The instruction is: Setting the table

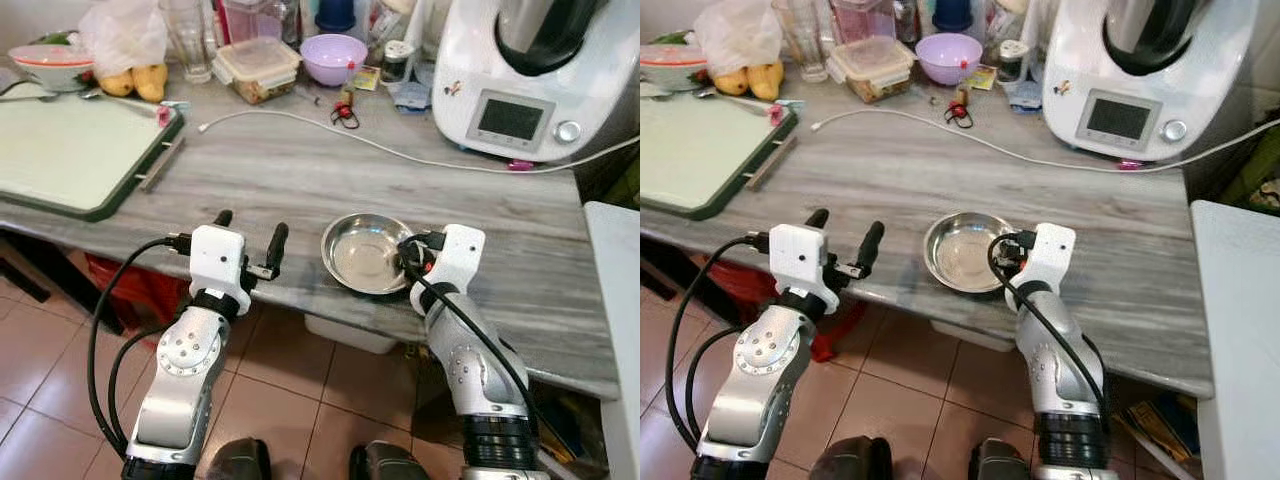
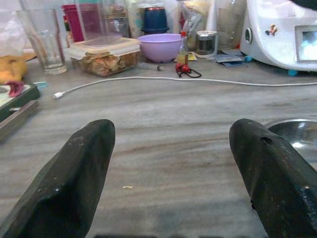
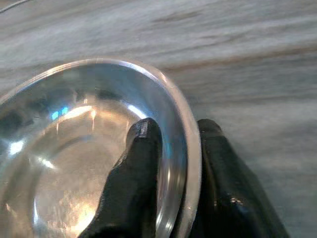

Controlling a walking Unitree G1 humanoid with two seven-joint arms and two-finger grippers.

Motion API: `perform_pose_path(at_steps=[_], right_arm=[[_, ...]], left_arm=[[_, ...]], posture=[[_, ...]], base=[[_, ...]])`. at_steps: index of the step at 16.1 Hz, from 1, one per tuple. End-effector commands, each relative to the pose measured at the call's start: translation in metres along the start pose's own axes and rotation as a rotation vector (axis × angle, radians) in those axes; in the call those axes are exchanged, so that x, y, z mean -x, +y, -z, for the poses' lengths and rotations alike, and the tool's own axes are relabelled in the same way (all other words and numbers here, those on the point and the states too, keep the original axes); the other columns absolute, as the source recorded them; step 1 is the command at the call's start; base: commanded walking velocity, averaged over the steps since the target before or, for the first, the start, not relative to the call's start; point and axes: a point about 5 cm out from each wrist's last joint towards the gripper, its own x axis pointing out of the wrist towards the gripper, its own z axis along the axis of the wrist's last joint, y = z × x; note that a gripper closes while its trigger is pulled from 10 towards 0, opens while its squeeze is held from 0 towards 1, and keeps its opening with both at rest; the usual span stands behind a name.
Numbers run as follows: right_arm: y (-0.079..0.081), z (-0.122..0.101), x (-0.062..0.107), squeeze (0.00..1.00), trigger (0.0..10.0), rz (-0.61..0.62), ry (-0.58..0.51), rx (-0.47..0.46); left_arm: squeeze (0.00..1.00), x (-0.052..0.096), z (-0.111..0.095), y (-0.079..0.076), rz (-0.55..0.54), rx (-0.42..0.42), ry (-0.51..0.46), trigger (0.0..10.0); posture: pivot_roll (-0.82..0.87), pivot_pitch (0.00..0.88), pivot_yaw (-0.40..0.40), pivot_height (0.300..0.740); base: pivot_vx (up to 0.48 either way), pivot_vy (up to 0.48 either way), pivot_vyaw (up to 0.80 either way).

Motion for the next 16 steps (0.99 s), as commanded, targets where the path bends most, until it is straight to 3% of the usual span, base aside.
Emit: perform_pose_path(at_steps=[1, 5, 9, 13, 14, 16], right_arm=[[0.003, 0.007, 0.0, 1.0, 10.0, -0.022, 0.039, 0.013], [0.005, -0.004, -0.001, 1.0, 10.0, -0.062, -0.006, 0.033], [0.014, -0.026, 0.013, 1.0, 10.0, -0.117, -0.15, 0.068], [0.008, -0.041, 0.029, 1.0, 10.0, -0.081, -0.308, 0.149], [0.005, -0.04, 0.032, 0.0, 10.0, -0.073, -0.322, 0.193], [0.001, -0.039, 0.035, 0.0, 10.0, -0.036, -0.332, 0.295]], left_arm=[[0.0, 0.002, 0.001, 0.001, -0.011, 0.001, 0.011, 10.0], [0.0, 0.0, 0.002, 0.003, -0.034, -0.001, 0.027, 10.0], [0.0, 0.0, 0.001, 0.005, -0.055, 0.002, 0.029, 10.0], [0.0, 0.003, 0.002, 0.006, -0.065, 0.005, 0.04, 10.0], [0.0, 0.003, 0.002, 0.006, -0.064, 0.007, 0.043, 10.0], [0.0, 0.004, 0.003, 0.006, -0.068, 0.007, 0.046, 10.0]], posture=[[0.0, 0.127, -0.006, 0.74], [0.0, 0.127, -0.006, 0.74], [0.0, 0.138, -0.009, 0.74], [-0.01, 0.141, -0.008, 0.74], [-0.01, 0.144, -0.009, 0.74], [-0.01, 0.143, -0.011, 0.74]], base=[[0.0, 0.0, 0.0], [0.0, 0.0, 0.0], [0.0, 0.0, 0.0], [-0.066, 0.0, 0.0], [-0.311, 0.0, 0.0], [-0.311, 0.0, 0.0]])
